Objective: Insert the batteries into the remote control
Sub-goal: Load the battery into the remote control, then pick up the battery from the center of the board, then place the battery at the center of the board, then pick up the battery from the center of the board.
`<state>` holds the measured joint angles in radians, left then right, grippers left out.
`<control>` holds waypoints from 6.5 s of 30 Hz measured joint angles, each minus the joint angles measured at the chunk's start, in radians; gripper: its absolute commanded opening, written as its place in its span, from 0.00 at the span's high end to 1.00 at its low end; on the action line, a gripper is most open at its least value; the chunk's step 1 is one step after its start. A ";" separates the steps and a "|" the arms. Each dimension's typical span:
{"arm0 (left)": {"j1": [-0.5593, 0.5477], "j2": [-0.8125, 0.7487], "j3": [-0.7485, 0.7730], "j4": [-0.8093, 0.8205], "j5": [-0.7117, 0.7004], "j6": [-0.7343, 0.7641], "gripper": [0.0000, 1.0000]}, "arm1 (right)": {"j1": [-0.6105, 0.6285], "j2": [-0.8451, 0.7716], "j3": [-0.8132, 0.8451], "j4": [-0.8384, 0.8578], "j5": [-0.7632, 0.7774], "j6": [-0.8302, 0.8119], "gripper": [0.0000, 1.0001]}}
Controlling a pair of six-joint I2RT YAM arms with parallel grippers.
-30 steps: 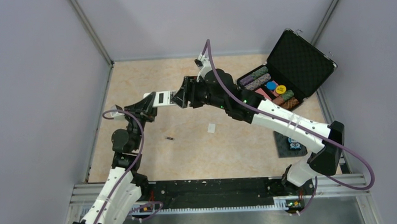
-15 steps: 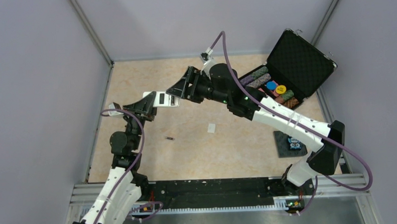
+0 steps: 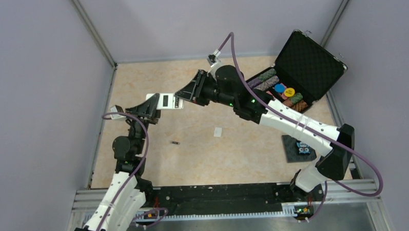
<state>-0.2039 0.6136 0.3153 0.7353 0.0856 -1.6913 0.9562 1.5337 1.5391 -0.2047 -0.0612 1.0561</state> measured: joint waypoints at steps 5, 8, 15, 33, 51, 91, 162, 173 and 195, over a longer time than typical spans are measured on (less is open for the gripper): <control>0.000 0.011 0.000 0.018 -0.004 -0.017 1.00 | -0.003 0.000 0.000 0.007 -0.008 0.003 0.82; 0.000 0.016 0.000 0.026 -0.005 -0.027 1.00 | -0.003 0.000 -0.001 0.016 -0.015 0.003 0.83; 0.000 0.028 0.000 0.039 -0.008 -0.044 1.00 | -0.005 0.002 -0.002 0.026 -0.028 -0.016 0.73; 0.032 -0.031 -0.143 -0.031 0.018 0.160 1.00 | -0.058 -0.064 -0.020 -0.016 0.011 -0.098 0.27; 0.042 -0.104 0.461 -1.205 -0.552 0.756 1.00 | 0.015 0.394 0.040 -0.196 0.011 -0.566 0.47; 0.042 -0.235 0.639 -1.527 -0.939 0.830 1.00 | 0.173 0.817 0.385 -0.339 0.266 -0.784 1.00; 0.042 -0.185 0.360 -1.185 -0.356 0.950 1.00 | -0.247 0.097 -0.449 -0.547 0.080 -1.577 0.42; 0.042 -0.157 0.364 -1.184 -0.369 0.950 1.00 | -0.247 0.138 -0.452 -0.535 0.045 -1.740 0.43; 0.043 -0.144 0.364 -1.154 -0.391 0.941 1.00 | -0.244 0.157 -0.525 -0.431 -0.002 -1.835 0.80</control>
<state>-0.1612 0.4698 0.6788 -0.4183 -0.3050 -0.7498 0.7124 1.6909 1.0145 -0.6357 -0.0631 -0.7784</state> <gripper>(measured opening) 0.264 0.334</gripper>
